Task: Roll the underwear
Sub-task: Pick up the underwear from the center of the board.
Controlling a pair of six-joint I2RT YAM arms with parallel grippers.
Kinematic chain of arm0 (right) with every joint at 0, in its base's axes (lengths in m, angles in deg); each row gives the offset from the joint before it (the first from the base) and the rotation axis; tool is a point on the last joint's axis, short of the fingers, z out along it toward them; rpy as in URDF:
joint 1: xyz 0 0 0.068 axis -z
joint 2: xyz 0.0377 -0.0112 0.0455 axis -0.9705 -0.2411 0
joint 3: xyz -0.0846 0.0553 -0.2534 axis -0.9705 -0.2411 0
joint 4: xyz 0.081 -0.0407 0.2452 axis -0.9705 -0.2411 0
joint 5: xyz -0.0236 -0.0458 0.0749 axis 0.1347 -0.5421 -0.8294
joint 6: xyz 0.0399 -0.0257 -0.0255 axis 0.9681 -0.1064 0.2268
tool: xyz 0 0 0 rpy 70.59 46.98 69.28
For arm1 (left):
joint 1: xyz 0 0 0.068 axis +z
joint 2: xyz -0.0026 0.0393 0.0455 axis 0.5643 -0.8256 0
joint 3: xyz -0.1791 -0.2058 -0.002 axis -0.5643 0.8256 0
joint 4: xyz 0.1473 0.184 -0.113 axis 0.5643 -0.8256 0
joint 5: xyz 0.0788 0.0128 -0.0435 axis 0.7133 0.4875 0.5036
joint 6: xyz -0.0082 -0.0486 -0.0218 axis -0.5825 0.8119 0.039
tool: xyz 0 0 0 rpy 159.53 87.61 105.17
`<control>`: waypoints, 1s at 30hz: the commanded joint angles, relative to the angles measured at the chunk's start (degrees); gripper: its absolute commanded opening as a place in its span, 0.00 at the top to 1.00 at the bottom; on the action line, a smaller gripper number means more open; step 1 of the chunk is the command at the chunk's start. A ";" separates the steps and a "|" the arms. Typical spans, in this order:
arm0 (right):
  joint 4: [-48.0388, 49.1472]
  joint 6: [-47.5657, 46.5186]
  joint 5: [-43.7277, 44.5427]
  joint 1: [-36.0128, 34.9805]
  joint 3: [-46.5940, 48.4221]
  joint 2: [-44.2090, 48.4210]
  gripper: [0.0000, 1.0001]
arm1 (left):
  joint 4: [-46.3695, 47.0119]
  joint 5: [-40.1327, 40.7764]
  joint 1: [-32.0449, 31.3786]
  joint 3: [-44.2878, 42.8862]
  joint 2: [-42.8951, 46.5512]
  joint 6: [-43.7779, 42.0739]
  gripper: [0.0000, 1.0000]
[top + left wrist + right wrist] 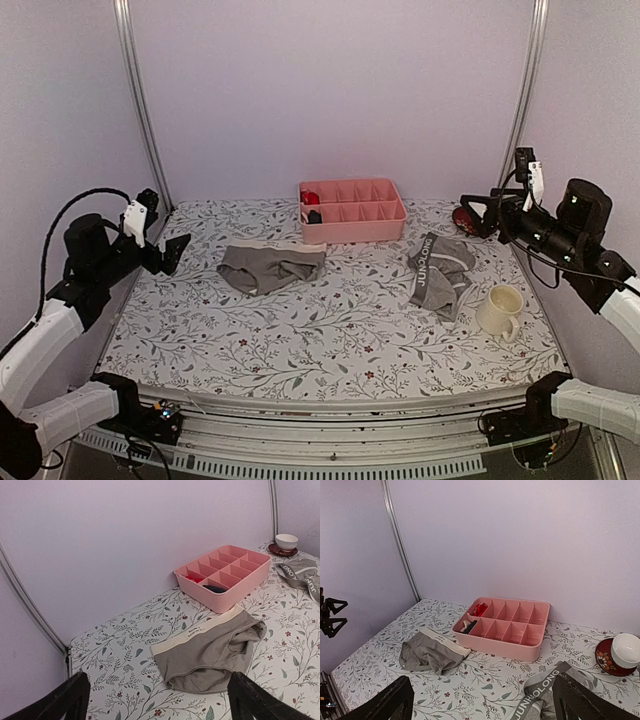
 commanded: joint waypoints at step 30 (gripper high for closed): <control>-4.38 5.42 12.53 -15.74 8.57 -34.76 0.01 | 2.32 -9.28 3.65 -3.57 -18.61 -1.75 0.02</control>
